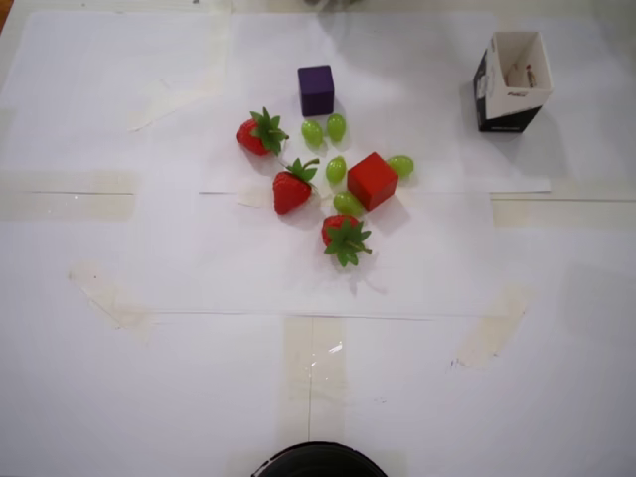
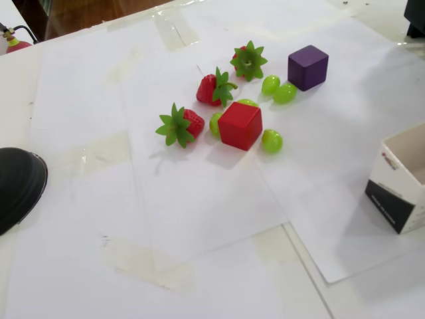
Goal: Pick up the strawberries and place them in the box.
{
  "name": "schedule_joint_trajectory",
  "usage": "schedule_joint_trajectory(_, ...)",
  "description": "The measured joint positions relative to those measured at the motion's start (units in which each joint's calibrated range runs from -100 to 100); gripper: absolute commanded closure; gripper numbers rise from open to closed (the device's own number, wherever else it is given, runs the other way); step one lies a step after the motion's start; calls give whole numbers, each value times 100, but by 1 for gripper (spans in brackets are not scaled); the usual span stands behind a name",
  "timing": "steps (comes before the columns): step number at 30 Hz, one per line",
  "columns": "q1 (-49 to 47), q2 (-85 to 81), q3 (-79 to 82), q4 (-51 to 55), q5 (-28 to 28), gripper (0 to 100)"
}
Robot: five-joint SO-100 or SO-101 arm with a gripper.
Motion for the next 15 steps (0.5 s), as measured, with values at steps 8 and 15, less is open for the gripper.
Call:
schedule_joint_trajectory(8,382,1754,-1231,-261,371,100)
schedule_joint_trajectory(15,517,5170,-3086,-395,503,100)
